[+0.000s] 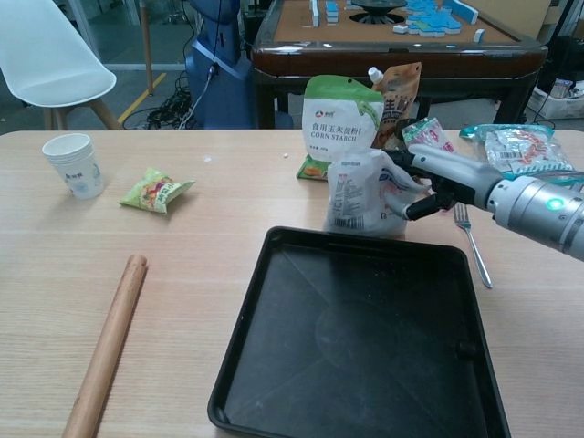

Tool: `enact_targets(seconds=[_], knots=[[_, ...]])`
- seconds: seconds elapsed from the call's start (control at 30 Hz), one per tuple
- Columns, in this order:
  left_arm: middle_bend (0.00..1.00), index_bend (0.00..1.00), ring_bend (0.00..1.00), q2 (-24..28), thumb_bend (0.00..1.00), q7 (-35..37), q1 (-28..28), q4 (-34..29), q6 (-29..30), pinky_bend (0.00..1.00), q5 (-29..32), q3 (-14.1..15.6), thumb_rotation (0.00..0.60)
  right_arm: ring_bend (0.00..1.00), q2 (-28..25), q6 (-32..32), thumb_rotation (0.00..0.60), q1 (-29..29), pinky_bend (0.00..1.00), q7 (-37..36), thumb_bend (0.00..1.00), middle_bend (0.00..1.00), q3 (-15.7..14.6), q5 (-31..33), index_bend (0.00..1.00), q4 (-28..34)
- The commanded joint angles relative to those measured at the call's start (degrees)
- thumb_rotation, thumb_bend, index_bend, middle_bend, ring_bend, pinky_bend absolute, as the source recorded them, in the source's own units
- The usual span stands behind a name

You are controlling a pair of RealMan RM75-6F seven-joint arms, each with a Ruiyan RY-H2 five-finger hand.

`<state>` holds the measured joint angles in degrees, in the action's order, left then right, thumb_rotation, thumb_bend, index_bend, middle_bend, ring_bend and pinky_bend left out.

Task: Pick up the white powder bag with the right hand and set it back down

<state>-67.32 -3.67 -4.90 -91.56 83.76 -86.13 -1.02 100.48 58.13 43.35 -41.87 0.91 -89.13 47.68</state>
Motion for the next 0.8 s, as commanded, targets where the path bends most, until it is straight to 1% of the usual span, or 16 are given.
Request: enact_targets(seconds=[0.03,0.23,0.43,0.63,0.73,0.8], knots=[[0.13,0.1,0.18,0.09,0.22,0.06,0.06,-0.01,0.06,0.08,0.08,0.01,0.6,0.11,-2.4,1.29,0.6,-1.21,0.22,2.57,0.6,0.23,-0.09,0.0,0.18,3.58],[0.13,0.1,0.18,0.23,0.22,0.23,0.08,-0.12,0.41,0.08,-0.34,0.05,0.6,0.11,-5.93,5.08,0.6,-3.12,0.22,5.62,0.6,0.23,0.69,-0.03,0.18,9.37],[0.13,0.1,0.18,0.81,0.22,0.19,0.15,-0.41,1.01,0.08,-0.55,-0.16,0.6,0.11,-12.71,9.09,0.6,-5.36,0.22,12.71,0.6,0.23,1.09,-0.49,0.18,17.43],[0.13,0.1,0.18,1.27,0.22,0.25,0.08,-0.42,1.04,0.08,-0.29,-0.43,0.6,0.12,-22.52,11.82,0.6,-9.18,0.21,23.94,0.59,0.24,1.06,1.33,0.18,28.53],[0.13,0.1,0.18,1.49,0.22,0.15,0.1,-0.53,1.38,0.08,-0.3,-0.62,0.6,0.16,-27.27,13.92,0.6,-12.08,0.22,31.23,0.58,0.28,0.75,2.93,0.2,33.37],[0.13,0.1,0.18,1.67,0.22,-0.11,0.1,-0.64,1.38,0.08,-0.16,-0.69,0.6,0.23,-30.18,16.12,0.6,-14.42,0.26,37.46,0.58,0.34,0.5,4.04,0.26,36.1]])
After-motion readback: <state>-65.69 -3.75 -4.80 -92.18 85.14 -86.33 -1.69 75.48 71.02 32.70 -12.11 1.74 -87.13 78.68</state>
